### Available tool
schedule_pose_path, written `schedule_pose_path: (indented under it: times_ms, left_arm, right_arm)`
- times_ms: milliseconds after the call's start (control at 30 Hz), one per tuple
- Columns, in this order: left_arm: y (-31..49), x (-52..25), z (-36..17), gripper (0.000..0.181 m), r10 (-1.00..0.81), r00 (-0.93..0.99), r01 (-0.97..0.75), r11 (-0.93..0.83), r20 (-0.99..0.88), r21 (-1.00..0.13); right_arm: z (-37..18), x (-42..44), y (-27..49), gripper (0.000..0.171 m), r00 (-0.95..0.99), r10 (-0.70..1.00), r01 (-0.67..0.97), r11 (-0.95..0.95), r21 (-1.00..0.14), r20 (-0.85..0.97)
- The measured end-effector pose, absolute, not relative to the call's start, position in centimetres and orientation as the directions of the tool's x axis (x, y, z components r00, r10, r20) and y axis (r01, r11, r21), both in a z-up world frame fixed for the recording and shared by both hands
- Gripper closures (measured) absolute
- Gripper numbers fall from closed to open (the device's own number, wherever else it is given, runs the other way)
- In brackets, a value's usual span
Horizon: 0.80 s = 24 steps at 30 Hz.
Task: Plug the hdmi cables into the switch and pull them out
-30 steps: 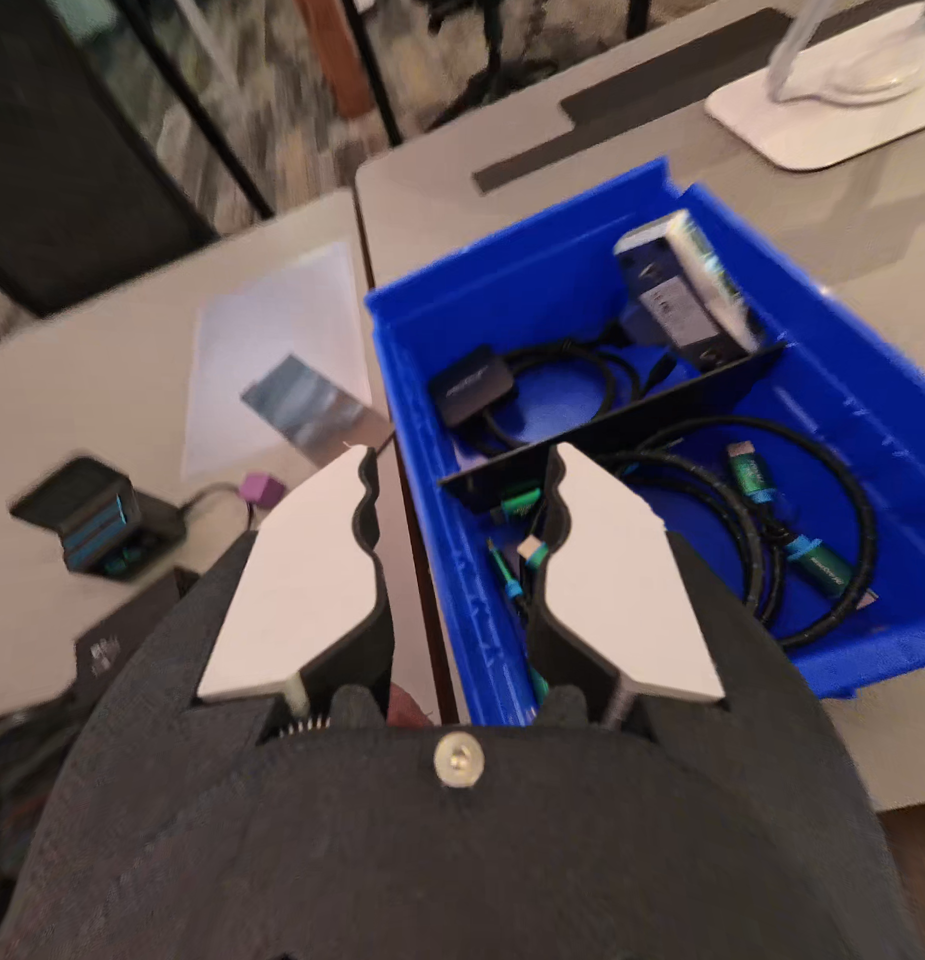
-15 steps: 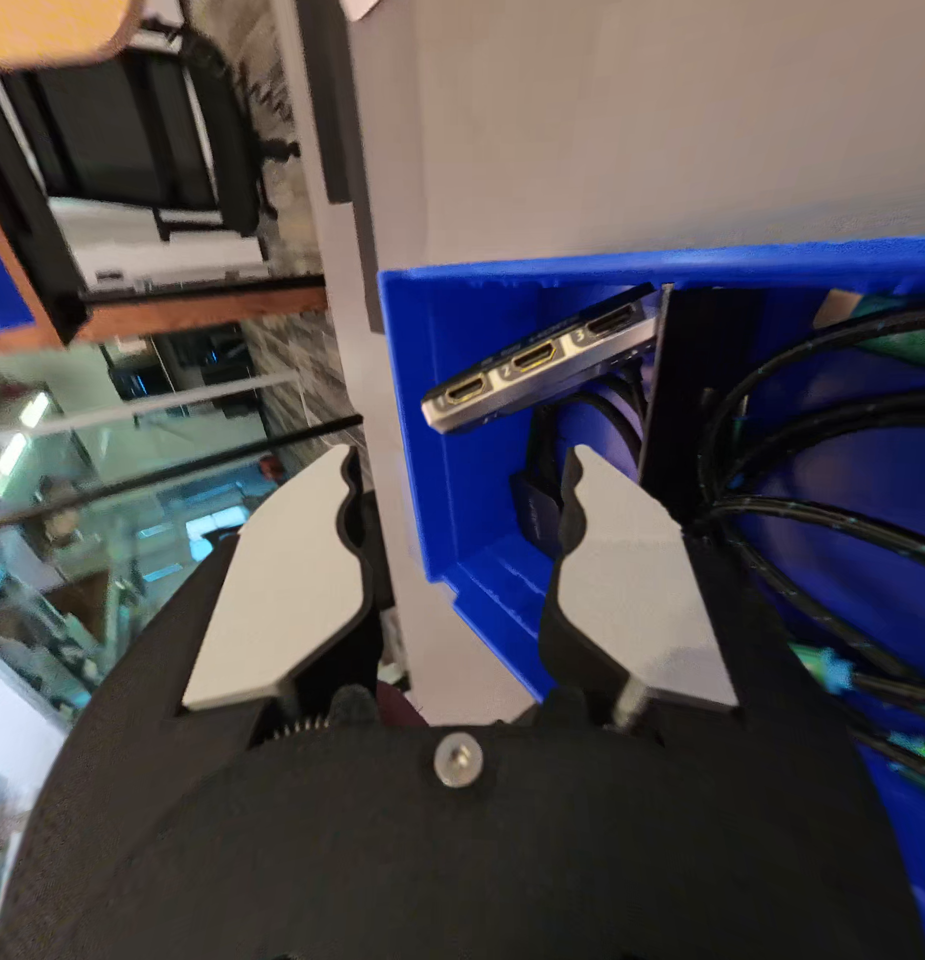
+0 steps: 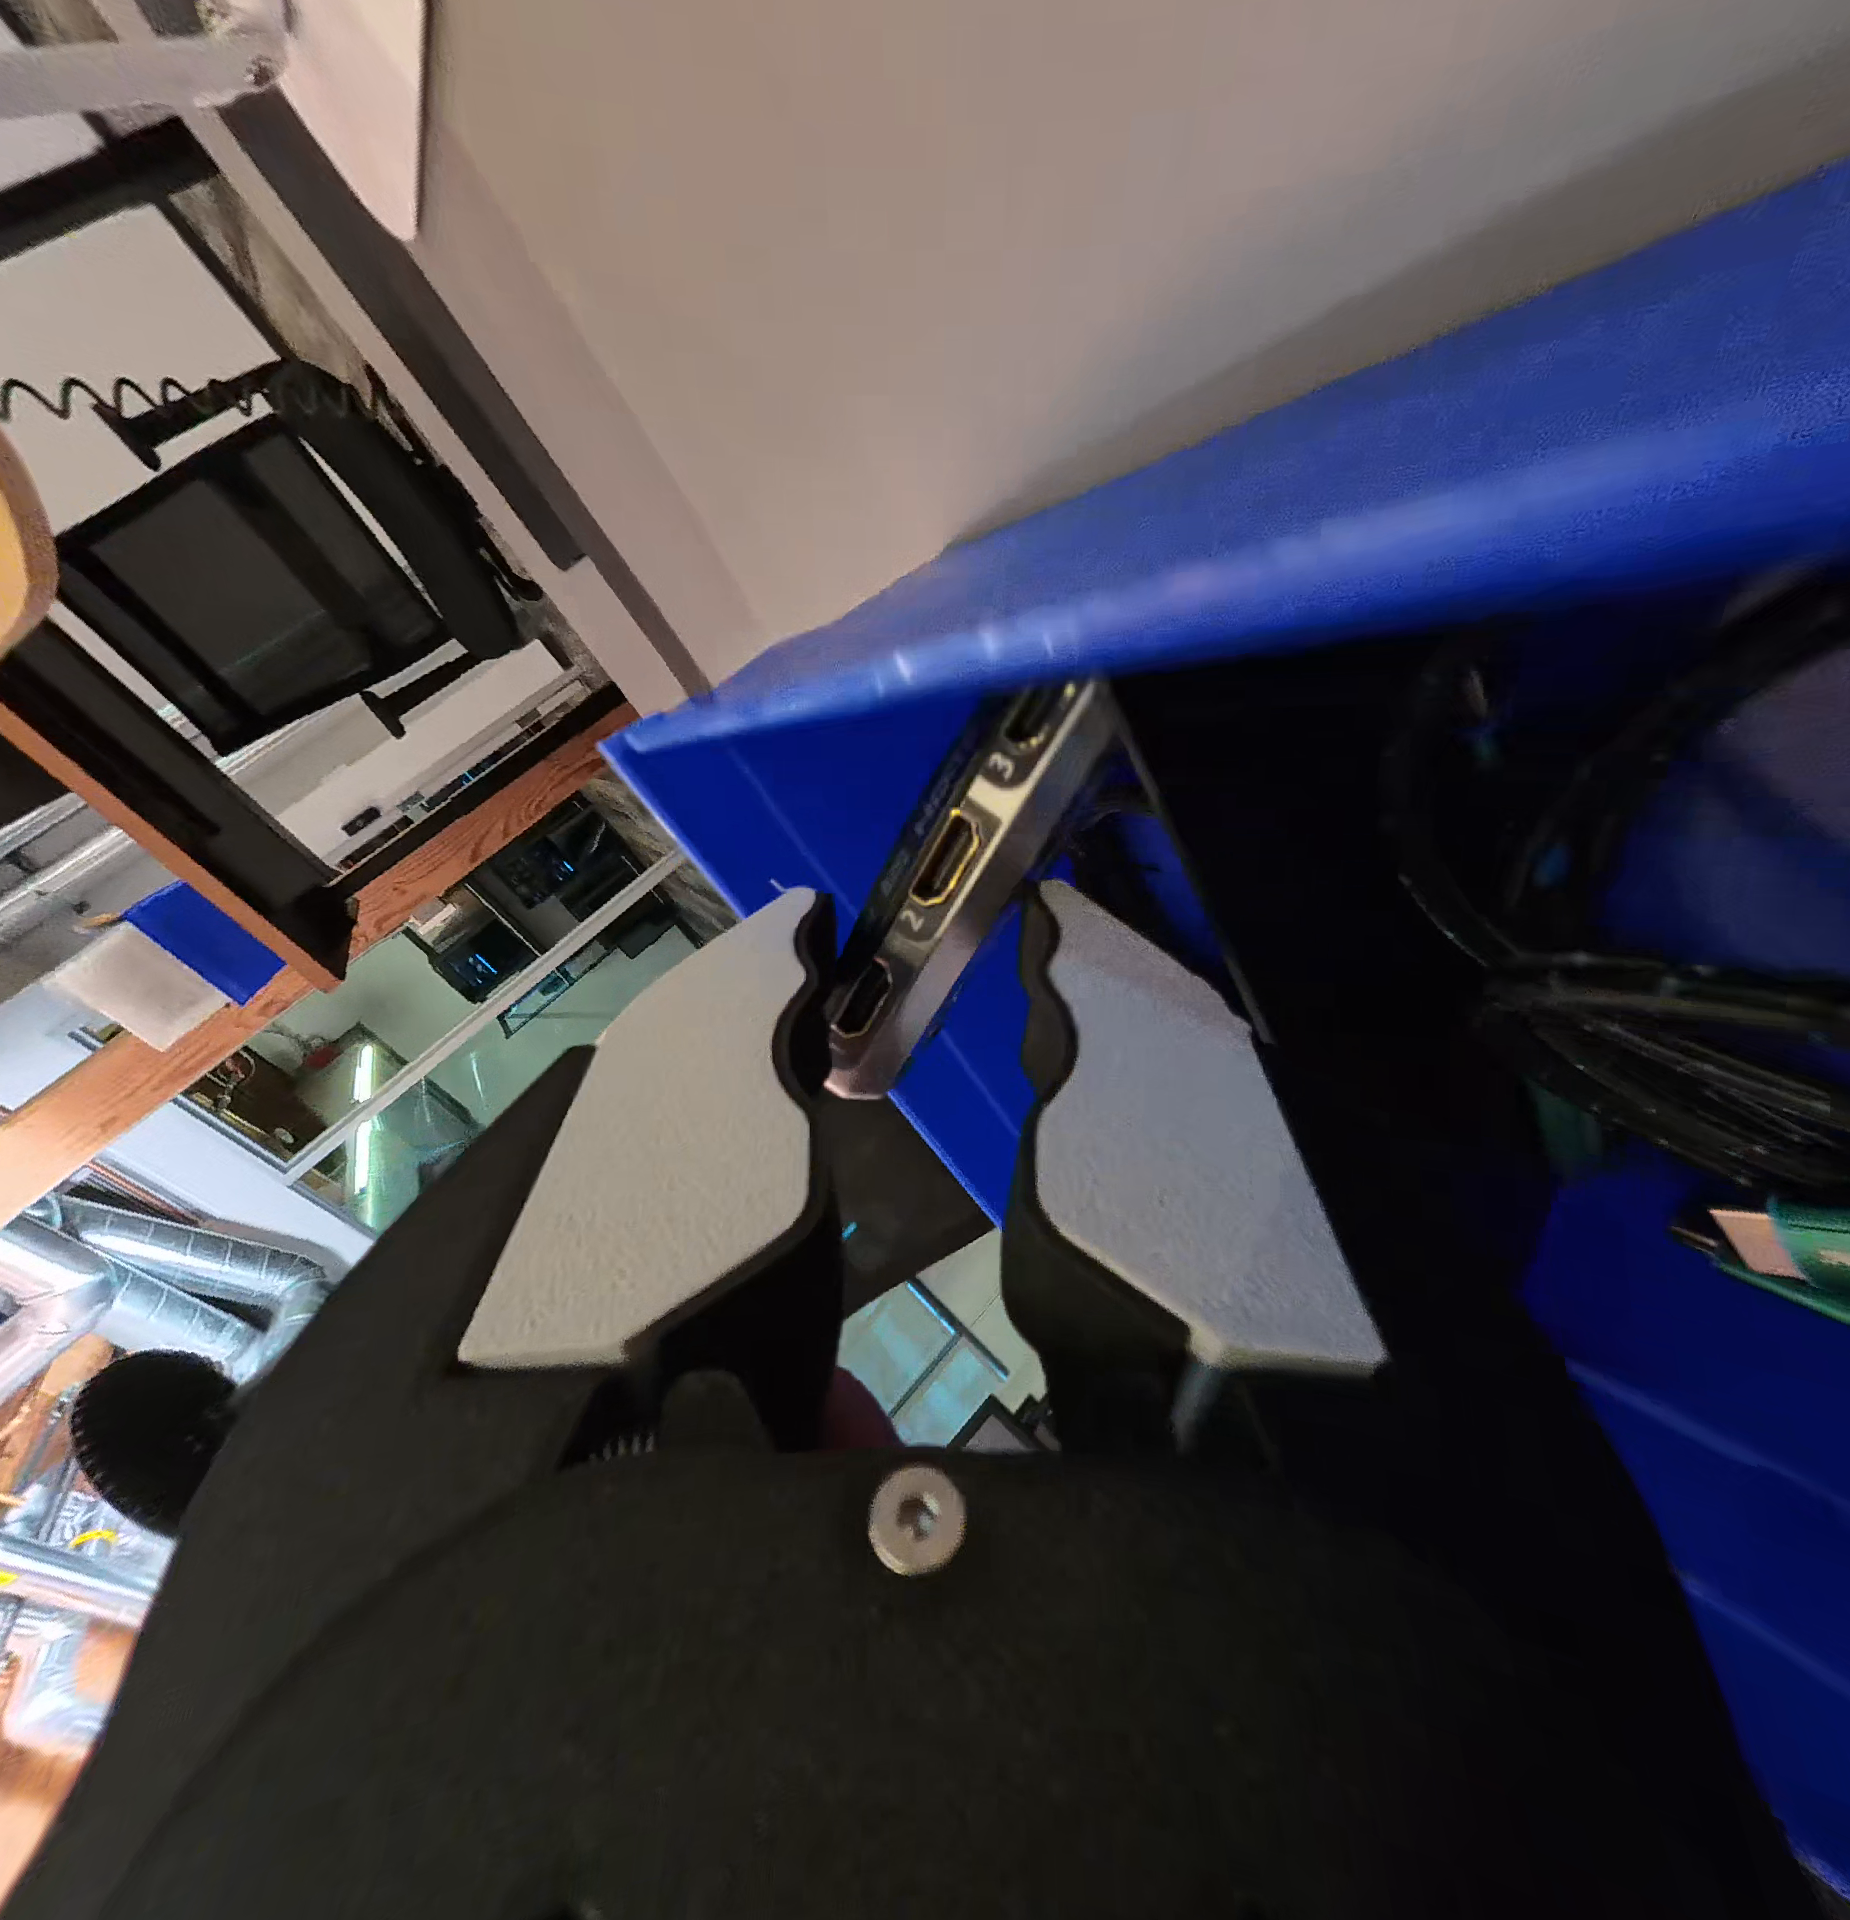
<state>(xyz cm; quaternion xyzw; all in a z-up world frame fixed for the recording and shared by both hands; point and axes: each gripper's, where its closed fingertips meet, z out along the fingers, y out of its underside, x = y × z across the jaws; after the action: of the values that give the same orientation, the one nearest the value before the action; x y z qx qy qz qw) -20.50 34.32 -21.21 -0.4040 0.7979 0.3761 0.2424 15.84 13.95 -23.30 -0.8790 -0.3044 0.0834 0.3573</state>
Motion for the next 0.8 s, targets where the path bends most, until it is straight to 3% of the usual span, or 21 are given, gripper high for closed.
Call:
schedule_pose_path:
  times_ms: [500, 800]
  left_arm:
    - [30.2, -23.9, -8.8, 0.16, -0.323, -0.103, -0.941, 0.339, -0.941, -0.014]
    - [29.5, -24.9, -3.3, 0.159, -0.221, 0.06, -0.938, 0.32, -0.973, -0.131]
  right_arm:
    - [-21.6, 13.8, 14.0, 0.113, 0.758, 0.64, 0.508, -0.457, -0.73, 0.127]
    - [-20.8, 12.1, 13.8, 0.111, 0.719, 0.67, 0.55, -0.387, -0.74, 0.184]
